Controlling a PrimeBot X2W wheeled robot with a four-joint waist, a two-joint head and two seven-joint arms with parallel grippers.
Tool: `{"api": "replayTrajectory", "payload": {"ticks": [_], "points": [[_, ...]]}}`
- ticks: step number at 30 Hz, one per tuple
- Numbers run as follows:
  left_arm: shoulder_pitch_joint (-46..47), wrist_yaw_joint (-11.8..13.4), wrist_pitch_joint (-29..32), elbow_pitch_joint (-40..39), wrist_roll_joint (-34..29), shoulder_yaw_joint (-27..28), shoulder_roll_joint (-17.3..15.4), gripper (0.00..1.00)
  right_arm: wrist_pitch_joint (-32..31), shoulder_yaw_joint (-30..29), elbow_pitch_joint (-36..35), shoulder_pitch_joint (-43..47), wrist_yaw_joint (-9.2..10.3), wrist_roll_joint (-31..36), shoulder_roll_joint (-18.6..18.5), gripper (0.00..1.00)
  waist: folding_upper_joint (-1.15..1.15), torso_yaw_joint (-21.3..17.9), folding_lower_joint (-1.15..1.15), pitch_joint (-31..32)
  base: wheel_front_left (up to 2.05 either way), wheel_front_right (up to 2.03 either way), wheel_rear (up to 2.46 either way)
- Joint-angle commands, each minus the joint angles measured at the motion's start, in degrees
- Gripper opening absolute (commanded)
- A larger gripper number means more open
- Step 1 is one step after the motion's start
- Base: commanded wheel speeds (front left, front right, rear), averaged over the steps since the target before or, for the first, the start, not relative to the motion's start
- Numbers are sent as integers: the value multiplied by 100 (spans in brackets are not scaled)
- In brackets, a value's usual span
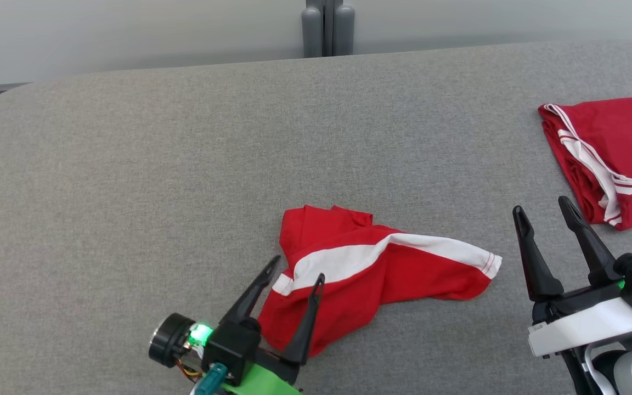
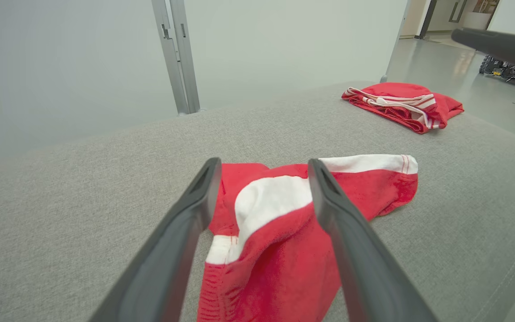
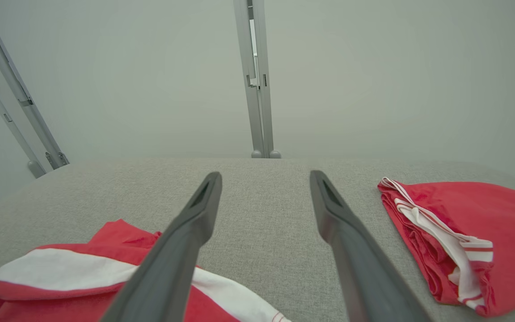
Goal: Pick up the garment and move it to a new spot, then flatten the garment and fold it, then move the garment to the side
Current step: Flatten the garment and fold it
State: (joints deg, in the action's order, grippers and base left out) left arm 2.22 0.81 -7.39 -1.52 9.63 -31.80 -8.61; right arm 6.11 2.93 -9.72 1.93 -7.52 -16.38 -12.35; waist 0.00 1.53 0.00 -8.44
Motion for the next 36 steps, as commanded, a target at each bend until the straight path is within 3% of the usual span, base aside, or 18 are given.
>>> {"api": "replayTrajectory", "payload": {"ticks": [1,9,18,31,36], "points": [[106,65,-97,-103,97,134,1,100,-29,-8,-52,30,7,53,-9,100,0,1,0,8,0,0,0],[168,496,-264,-269,651,1258,-227,100,-91,-36,-171,77,7,40,18,100,0,-38,0,47,0,0,0],[-66,649,-420,-92,996,1936,-509,100,-147,-83,-203,163,7,-16,23,100,0,-113,0,53,0,0,0],[-64,690,-351,-80,942,1872,-599,100,-181,-117,-250,150,7,-33,4,100,0,-104,0,-33,0,0,0],[212,301,380,-244,1110,1419,-598,100,-211,-134,-274,119,7,-41,-23,100,0,-56,0,-146,0,0,0]]}}
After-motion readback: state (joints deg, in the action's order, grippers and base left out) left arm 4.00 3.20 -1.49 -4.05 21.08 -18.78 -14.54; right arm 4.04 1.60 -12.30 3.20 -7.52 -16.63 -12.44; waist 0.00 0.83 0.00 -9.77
